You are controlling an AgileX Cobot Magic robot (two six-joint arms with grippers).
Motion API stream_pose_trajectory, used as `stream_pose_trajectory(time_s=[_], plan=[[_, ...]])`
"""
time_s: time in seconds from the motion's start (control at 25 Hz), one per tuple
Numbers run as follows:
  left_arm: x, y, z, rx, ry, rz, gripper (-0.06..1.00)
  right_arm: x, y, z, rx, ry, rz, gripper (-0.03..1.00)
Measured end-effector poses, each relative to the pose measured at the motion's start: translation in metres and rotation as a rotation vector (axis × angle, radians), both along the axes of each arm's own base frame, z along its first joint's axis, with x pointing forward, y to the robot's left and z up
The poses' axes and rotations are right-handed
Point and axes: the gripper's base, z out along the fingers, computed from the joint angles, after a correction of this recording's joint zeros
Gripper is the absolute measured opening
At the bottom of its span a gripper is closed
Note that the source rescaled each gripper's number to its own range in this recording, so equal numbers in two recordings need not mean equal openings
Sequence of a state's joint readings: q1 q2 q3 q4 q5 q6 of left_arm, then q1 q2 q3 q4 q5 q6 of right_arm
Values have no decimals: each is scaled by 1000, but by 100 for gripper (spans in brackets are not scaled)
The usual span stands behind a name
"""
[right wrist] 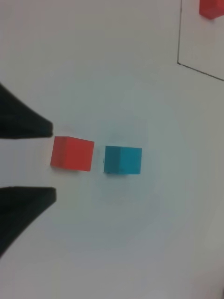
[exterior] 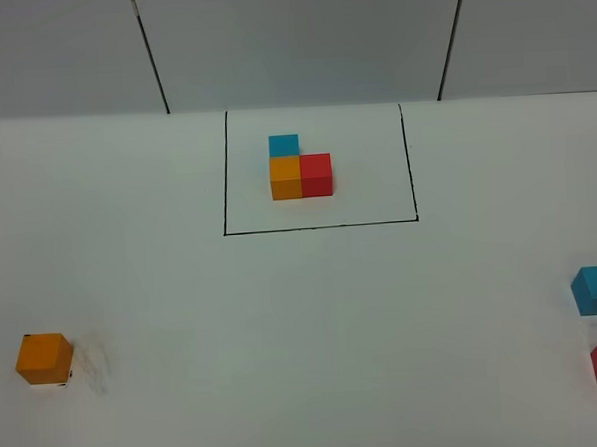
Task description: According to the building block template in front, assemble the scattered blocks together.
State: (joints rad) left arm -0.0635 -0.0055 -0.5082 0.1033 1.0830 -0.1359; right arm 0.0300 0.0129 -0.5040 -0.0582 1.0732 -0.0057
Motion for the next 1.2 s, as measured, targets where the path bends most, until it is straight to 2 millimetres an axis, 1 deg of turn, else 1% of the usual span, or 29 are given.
stream_pose_trajectory(time_s=[0.16, 0.32, 0.44, 0.56, 0.68, 0.76, 0.92, 1.08, 1.2], plan=[[1, 0, 0, 3, 7, 1, 70, 0, 0, 0, 0, 0, 0, 0], [14, 0, 10, 16, 47, 3, 70, 0, 0, 0, 0, 0, 0, 0], [32, -1, 25, 22, 97, 4, 70, 0, 0, 0, 5, 0, -3, 0], [55, -3, 41, 24, 177, 1, 70, 0, 0, 0, 5, 0, -3, 0], [84, -5, 51, 27, 264, 0, 70, 0, 0, 0, 5, 0, -3, 0], [102, -6, 54, 31, 310, -2, 70, 0, 0, 0, 0, 0, 0, 0], [138, -9, 51, 33, 385, -8, 70, 0, 0, 0, 0, 0, 0, 0], [167, -11, 36, 33, 463, -15, 70, 0, 0, 0, 0, 0, 0, 0], [183, -12, 24, 36, 528, -17, 70, 0, 0, 0, 5, 0, -3, 0]])
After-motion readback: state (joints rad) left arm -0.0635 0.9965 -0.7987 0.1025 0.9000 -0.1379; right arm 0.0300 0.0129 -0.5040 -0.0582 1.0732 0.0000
